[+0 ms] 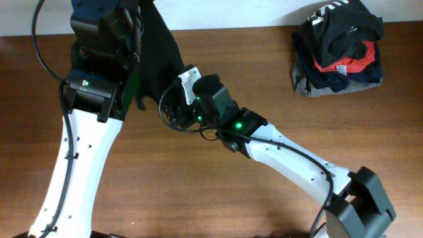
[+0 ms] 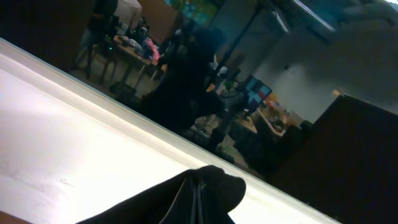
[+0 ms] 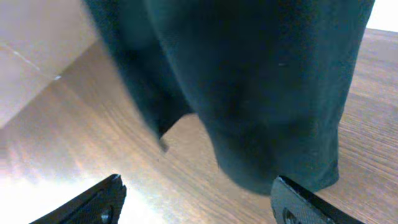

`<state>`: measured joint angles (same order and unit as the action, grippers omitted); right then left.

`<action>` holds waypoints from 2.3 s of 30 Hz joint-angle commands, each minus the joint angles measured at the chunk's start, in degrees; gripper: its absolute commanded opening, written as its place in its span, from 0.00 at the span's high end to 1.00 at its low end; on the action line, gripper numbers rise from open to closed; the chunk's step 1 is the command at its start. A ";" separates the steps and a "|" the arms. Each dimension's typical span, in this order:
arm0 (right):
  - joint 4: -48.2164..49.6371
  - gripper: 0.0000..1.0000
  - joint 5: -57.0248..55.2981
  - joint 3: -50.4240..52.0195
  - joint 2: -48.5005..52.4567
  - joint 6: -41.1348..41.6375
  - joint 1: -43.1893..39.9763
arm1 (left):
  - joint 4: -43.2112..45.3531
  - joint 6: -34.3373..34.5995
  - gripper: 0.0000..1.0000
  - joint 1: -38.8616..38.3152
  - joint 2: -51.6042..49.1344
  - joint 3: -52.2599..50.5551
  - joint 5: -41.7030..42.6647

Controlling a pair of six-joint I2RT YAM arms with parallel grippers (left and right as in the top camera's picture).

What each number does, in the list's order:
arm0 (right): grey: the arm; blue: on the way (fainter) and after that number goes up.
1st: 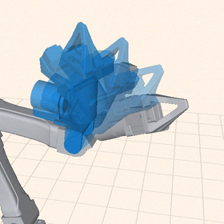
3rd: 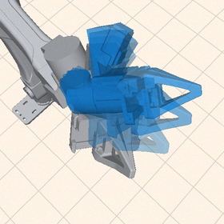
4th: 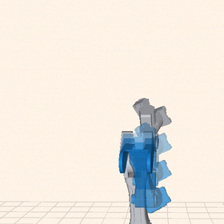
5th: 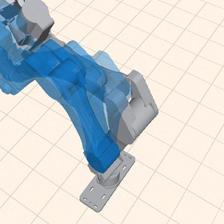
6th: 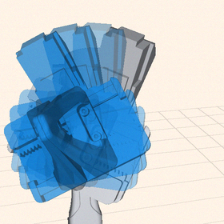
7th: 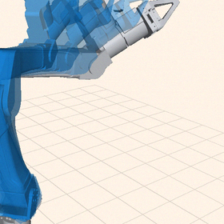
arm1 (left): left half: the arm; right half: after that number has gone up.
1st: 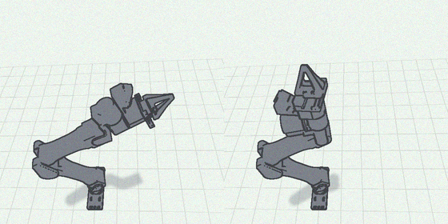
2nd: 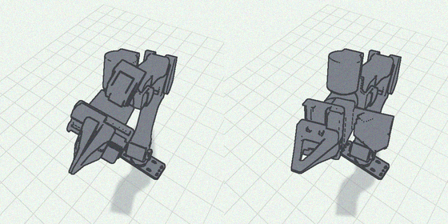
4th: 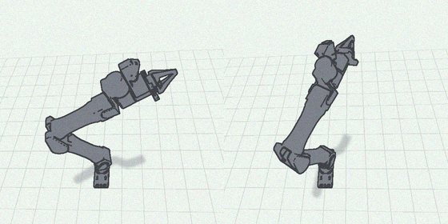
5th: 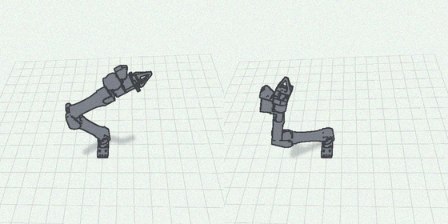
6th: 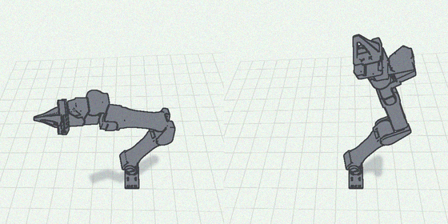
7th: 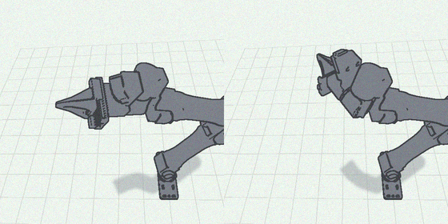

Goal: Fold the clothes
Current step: 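Grasp the hanging t-shirt with the right gripper beside the left, then stretch the t-shirt between both grippers and lay it on the table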

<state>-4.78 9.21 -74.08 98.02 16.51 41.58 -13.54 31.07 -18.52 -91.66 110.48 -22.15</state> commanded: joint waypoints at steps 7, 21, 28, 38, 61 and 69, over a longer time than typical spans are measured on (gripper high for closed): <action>0.46 0.21 1.16 -0.94 -1.60 0.55 3.17 | 0.83 -1.14 0.99 -0.79 0.85 1.75 -4.48; 2.05 0.21 -3.23 -0.94 -1.11 0.57 5.42 | 2.84 -5.07 0.99 -7.96 0.85 1.75 -25.92; 2.47 0.23 -5.46 -0.94 0.87 0.52 6.71 | 3.08 -5.05 0.99 -7.98 0.87 1.75 -25.88; 1.44 0.92 -6.67 -0.94 4.48 0.52 6.75 | 4.31 -6.93 0.99 -7.93 0.87 1.75 -25.94; -18.97 0.96 7.67 -0.96 -19.02 -8.66 -25.79 | -19.74 -22.64 0.99 -2.67 1.90 1.77 -25.27; -21.59 0.96 10.05 -3.76 -21.31 -13.16 -33.57 | -28.44 -22.62 0.99 -1.27 2.03 1.75 -22.73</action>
<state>-25.89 16.93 -74.46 78.48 6.48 10.24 -41.28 9.15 -21.08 -91.59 110.61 -45.89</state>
